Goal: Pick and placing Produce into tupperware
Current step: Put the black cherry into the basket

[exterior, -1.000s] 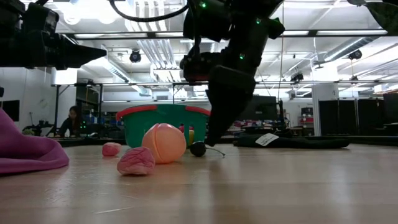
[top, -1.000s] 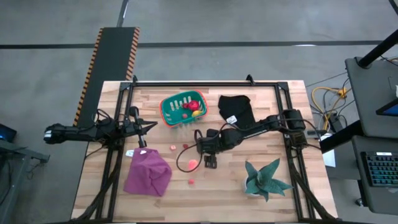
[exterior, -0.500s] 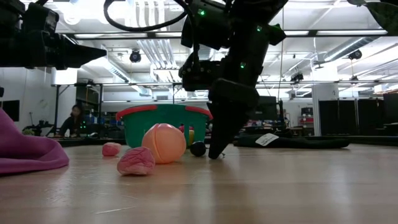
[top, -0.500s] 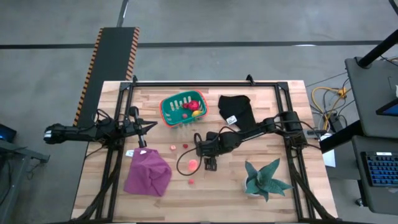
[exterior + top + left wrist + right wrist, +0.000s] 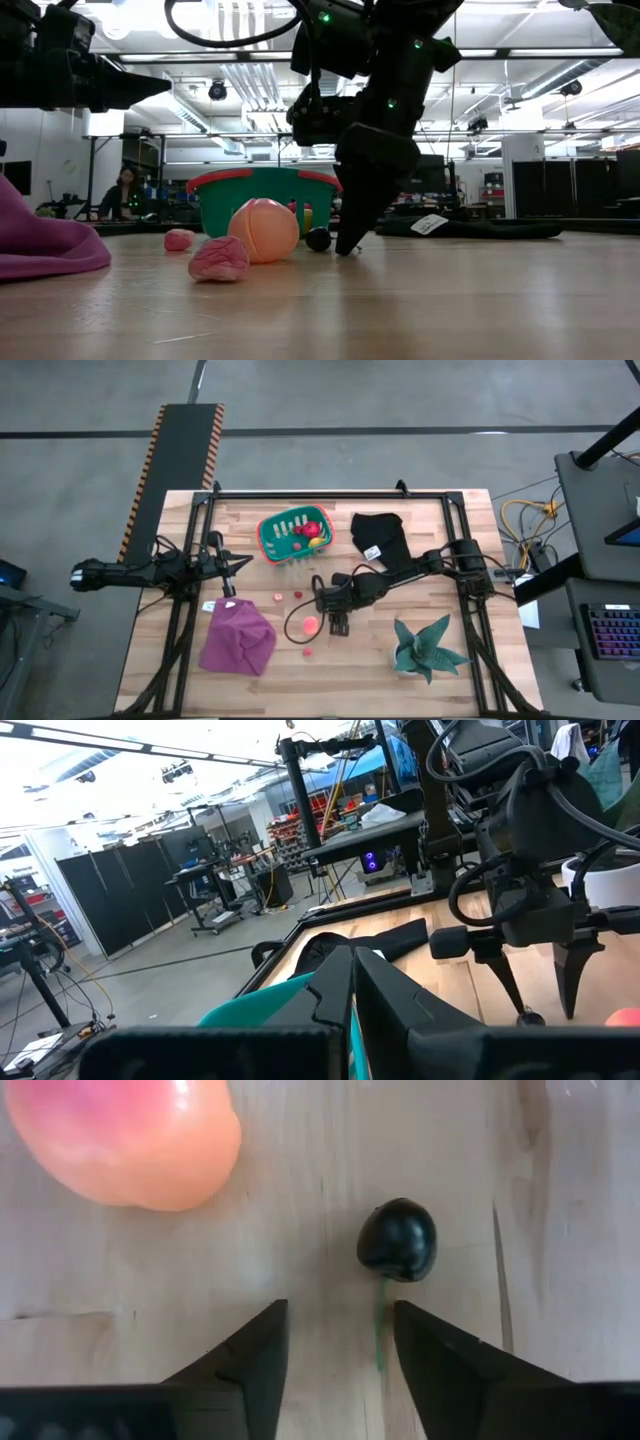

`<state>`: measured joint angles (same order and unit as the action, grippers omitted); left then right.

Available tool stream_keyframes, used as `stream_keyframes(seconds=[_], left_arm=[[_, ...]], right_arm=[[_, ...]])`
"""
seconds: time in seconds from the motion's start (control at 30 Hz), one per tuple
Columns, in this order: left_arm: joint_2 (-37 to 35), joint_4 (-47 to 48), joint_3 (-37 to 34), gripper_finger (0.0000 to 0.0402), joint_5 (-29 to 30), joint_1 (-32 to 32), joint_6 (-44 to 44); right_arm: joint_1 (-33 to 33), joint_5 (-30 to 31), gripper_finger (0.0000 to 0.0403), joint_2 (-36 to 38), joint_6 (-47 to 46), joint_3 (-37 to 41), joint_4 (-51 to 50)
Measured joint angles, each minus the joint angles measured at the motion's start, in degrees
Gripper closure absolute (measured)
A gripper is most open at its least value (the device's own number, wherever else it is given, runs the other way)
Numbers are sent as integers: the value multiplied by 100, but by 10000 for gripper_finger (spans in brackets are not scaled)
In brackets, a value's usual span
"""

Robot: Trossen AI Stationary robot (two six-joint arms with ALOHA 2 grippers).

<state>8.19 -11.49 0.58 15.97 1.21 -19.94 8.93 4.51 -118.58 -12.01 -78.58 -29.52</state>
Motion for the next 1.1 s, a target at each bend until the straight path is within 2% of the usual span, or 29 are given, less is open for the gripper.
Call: stream_keyframes(seconds=[0.57, 1.1], left_arm=[[-7, -2, 0, 400, -2, 0, 0], [-5, -2, -1, 400, 83, -2, -2]], right_arm=[[-45, 71, 385, 0, 2, 6, -59], [-83, 359, 395, 211, -185, 41, -218]])
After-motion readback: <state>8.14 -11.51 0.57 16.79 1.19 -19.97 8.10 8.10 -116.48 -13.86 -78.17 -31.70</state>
